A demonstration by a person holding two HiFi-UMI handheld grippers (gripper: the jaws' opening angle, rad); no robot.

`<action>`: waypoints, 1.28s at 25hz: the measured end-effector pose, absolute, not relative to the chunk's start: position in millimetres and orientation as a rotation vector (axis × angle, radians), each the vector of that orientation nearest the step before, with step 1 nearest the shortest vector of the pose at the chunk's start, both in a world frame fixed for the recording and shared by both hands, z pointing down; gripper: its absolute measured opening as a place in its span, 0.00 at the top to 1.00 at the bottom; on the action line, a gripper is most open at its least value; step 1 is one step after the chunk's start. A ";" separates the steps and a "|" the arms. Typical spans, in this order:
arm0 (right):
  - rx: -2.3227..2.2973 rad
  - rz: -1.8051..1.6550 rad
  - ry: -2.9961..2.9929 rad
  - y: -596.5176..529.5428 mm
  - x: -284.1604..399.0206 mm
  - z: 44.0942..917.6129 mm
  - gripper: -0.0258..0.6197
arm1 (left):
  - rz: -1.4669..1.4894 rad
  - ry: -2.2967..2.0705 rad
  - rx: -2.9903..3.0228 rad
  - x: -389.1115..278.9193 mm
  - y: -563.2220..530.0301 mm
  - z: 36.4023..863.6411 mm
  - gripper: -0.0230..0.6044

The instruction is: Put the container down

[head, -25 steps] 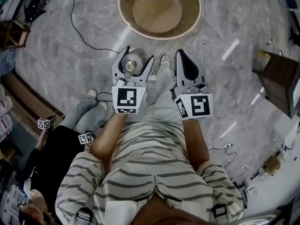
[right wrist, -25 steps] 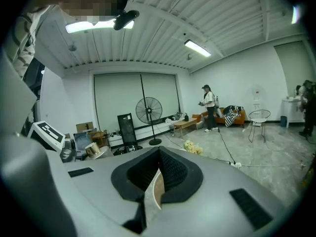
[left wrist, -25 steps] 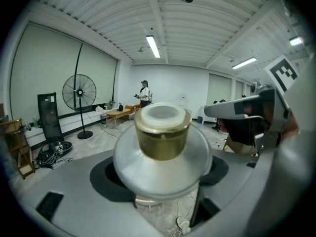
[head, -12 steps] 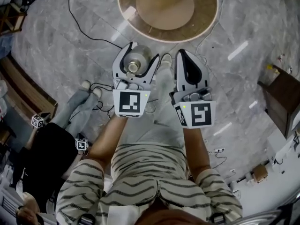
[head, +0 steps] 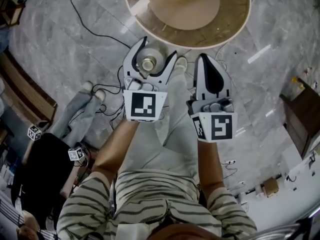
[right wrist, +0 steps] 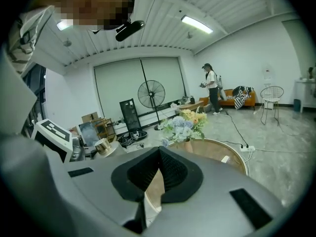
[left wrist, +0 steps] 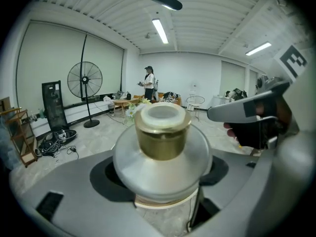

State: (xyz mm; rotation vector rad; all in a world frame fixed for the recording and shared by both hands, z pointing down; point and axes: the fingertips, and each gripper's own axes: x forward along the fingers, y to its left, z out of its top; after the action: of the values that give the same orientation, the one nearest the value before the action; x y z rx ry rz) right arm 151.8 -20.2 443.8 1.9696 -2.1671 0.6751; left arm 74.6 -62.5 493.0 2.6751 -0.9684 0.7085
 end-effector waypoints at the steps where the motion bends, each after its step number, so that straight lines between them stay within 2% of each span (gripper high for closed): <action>1: 1.965 0.683 -2.166 -22.0 151.7 451.8 0.95 | 0.713 -0.971 2.671 75.5 -65.6 501.6 0.44; 32: 1.863 0.828 -2.126 -44.6 156.2 612.7 0.95 | 0.817 -1.069 2.619 100.5 -131.8 718.3 0.44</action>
State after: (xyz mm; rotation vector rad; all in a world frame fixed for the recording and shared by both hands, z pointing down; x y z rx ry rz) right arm 156.2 -44.6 612.7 1.8632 -2.1256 0.8282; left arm 100.5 -131.8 718.3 2.6192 -1.0688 0.8168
